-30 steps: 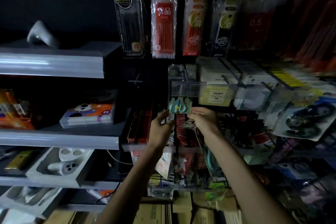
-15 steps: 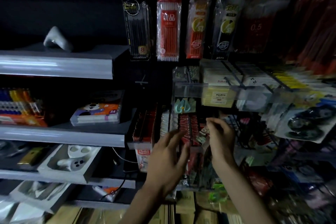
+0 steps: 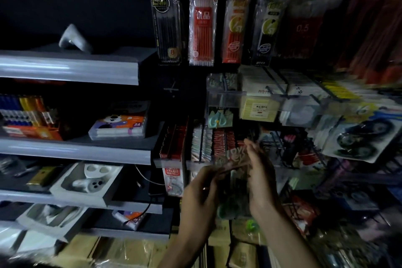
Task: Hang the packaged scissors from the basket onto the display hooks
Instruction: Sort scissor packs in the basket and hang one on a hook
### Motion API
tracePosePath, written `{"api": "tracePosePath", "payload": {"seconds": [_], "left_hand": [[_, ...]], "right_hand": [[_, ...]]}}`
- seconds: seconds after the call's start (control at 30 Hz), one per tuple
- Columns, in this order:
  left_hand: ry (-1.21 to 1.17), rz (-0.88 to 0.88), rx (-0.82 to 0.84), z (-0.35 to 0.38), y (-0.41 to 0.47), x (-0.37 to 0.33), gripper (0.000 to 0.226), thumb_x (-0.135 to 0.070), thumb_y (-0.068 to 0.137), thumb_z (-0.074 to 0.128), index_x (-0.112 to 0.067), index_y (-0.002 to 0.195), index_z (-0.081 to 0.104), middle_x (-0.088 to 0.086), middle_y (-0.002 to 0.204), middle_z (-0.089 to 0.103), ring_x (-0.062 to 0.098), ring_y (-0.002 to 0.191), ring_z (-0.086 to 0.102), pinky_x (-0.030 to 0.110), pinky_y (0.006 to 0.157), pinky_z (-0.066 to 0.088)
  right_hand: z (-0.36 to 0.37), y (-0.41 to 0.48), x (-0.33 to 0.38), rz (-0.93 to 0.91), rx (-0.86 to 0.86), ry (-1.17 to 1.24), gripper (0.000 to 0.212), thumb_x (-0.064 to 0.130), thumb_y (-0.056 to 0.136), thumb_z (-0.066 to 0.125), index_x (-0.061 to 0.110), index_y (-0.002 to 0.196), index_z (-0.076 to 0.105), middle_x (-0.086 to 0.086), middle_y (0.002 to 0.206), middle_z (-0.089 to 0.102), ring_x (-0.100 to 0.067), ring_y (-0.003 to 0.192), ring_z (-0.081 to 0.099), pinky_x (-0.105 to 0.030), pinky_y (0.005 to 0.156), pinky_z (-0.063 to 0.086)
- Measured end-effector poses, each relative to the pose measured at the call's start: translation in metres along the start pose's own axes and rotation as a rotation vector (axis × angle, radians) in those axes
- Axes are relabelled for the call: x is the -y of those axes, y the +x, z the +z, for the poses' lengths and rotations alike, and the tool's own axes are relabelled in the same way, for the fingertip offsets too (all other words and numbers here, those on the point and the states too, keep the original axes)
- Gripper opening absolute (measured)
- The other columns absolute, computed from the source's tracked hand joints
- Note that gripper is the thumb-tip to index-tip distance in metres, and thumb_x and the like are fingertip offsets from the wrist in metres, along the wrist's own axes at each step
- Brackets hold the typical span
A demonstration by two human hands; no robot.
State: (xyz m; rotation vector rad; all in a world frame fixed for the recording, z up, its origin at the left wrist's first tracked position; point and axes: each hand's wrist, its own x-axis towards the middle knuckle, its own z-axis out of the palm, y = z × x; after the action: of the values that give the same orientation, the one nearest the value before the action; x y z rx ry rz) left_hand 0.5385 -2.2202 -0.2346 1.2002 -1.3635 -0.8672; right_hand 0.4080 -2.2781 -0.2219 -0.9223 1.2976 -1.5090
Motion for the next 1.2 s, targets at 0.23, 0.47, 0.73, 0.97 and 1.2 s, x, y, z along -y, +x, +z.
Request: {"api": "tracePosePath", "payload": {"seconds": [0.23,0.47,0.73,0.97,1.2], "left_hand": [[-0.101,-0.018,-0.047,-0.012,0.016,0.002,0.024,-0.014,0.109,0.051,-0.027,0.111,0.071,-0.015,0.107,0.077,0.004,0.103,0.071,0.023,0.083,0.057],[-0.109,0.01,0.006,-0.021,0.047,-0.013,0.018,-0.012,0.107,0.054,-0.018,0.114,0.071,-0.005,0.102,0.078,0.009,0.1,0.073,0.021,0.082,0.056],[-0.077,0.088,-0.131,-0.03,0.104,-0.048,0.03,-0.022,0.102,0.066,-0.018,0.132,0.066,-0.002,0.114,0.077,0.012,0.108,0.073,0.035,0.096,0.059],[-0.127,0.12,-0.109,-0.025,0.115,-0.066,0.017,-0.02,0.103,0.064,-0.015,0.118,0.07,0.003,0.103,0.077,0.019,0.095,0.074,0.05,0.092,0.061],[-0.253,0.123,-0.089,-0.028,0.107,-0.087,0.019,-0.022,0.107,0.058,-0.015,0.121,0.069,0.0,0.093,0.074,0.018,0.085,0.07,0.034,0.075,0.055]], "right_hand": [[-0.023,-0.022,0.015,-0.058,0.281,-0.134,0.02,0.042,0.092,0.068,0.036,0.11,0.075,0.026,0.11,0.073,0.011,0.105,0.063,-0.022,0.09,0.045],[-0.02,-0.01,0.021,-0.168,0.263,-0.178,0.011,0.025,0.095,0.07,0.022,0.103,0.077,0.007,0.103,0.078,-0.005,0.1,0.071,-0.017,0.084,0.054],[-0.011,0.022,0.031,-0.187,0.117,-0.096,0.014,0.023,0.092,0.075,0.016,0.104,0.074,0.005,0.099,0.077,-0.007,0.095,0.072,-0.018,0.079,0.054],[-0.002,0.043,0.032,-0.185,0.021,-0.115,0.021,0.028,0.09,0.078,0.014,0.105,0.074,0.0,0.102,0.077,-0.018,0.1,0.072,-0.036,0.089,0.056],[0.01,0.048,0.042,-0.234,0.06,-0.057,0.018,0.024,0.09,0.077,0.013,0.104,0.074,0.004,0.098,0.078,-0.006,0.091,0.072,-0.019,0.075,0.051]]}}
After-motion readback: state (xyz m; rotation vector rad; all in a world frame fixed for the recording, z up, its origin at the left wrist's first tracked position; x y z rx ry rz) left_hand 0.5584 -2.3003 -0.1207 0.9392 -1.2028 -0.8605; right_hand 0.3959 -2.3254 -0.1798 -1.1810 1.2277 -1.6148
